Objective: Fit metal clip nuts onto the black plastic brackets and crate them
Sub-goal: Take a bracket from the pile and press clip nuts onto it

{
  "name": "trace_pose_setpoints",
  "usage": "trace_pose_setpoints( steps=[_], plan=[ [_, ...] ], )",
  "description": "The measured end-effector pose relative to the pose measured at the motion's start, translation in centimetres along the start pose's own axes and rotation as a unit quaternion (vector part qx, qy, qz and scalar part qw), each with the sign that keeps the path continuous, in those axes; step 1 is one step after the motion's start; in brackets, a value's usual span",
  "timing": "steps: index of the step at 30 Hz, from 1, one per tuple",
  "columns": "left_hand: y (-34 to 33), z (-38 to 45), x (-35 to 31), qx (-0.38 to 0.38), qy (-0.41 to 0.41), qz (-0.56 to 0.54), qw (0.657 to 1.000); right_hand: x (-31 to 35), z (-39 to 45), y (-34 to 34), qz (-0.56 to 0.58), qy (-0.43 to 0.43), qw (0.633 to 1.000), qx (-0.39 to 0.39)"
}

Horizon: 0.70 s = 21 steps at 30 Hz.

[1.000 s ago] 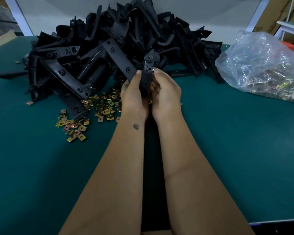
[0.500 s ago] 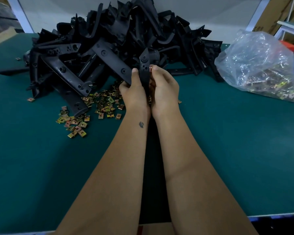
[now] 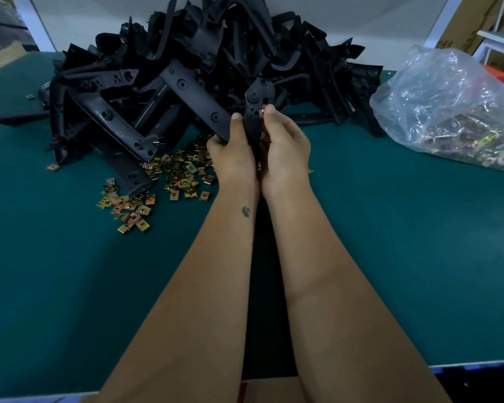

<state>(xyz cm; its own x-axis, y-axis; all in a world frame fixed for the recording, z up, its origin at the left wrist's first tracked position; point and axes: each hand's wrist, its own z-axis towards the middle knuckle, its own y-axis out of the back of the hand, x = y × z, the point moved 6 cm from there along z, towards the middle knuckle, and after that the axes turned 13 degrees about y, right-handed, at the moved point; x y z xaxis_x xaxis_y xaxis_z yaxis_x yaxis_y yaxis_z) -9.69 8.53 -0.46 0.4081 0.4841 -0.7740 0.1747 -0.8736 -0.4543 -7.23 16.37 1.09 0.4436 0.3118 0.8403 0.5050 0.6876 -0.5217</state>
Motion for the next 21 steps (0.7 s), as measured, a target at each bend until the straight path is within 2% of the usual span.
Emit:
trace_pose_setpoints(
  steps=[10, 17, 21],
  plan=[
    [0.5, -0.5, -0.2, -0.011, 0.002, -0.022, 1.0, 0.4, -0.5, -0.9, -0.059, 0.032, 0.996, 0.055],
    [0.6, -0.3, -0.3, -0.015, -0.001, 0.029, 0.999, 0.6, -0.5, -0.9, -0.085, 0.056, 0.993, 0.057],
    [0.4, -0.2, -0.4, -0.009, -0.023, 0.06, 0.998, 1.6, -0.6, -0.5, -0.168, 0.135, 0.976, 0.027]
  ],
)
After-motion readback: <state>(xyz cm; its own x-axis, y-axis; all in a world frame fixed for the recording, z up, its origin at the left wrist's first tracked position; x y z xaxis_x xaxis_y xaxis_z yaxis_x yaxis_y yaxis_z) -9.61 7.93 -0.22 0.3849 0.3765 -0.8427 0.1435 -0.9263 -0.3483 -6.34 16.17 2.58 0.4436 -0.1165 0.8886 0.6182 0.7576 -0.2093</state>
